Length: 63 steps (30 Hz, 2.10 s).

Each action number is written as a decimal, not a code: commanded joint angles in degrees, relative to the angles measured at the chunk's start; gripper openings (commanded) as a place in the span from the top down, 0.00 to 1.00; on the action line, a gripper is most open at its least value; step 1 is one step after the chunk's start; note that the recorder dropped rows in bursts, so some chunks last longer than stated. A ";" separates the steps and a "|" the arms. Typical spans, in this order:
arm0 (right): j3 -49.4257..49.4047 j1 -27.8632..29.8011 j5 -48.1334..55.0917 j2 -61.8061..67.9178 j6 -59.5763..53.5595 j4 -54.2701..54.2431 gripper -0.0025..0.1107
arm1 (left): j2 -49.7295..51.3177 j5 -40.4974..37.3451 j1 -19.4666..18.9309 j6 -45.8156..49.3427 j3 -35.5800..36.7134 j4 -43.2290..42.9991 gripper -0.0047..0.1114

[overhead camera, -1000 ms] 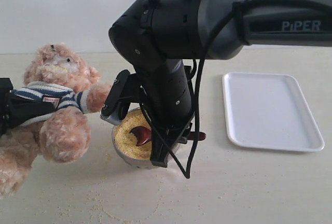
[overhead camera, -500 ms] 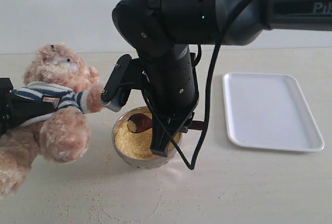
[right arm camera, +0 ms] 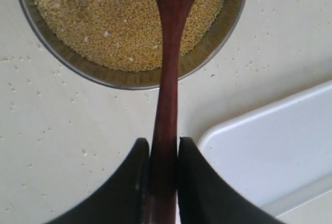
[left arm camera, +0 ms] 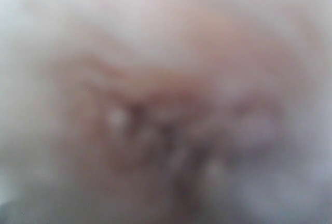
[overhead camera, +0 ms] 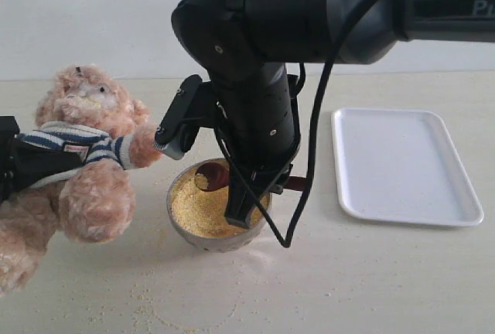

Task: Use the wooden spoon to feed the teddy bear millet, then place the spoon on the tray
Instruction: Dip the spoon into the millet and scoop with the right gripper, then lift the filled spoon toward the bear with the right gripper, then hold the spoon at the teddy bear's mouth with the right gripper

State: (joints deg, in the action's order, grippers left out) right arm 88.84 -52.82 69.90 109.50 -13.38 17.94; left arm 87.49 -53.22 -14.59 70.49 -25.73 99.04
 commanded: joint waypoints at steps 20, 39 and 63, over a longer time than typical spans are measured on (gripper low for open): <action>-0.16 0.99 0.06 -3.84 1.05 0.99 0.98 | -0.15 -1.78 -0.14 1.66 -0.36 0.90 0.92; 11.37 0.88 0.06 -8.37 0.38 0.10 0.98 | -0.15 0.02 -0.14 2.63 -0.25 0.90 0.92; 18.69 0.88 -7.71 -1.97 -5.88 -14.51 0.98 | -0.15 -1.80 -0.14 2.43 -0.25 0.90 0.92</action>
State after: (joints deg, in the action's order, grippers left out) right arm 107.16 -51.99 63.91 107.60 -16.64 4.27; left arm 87.49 -53.20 -14.59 72.66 -25.73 99.04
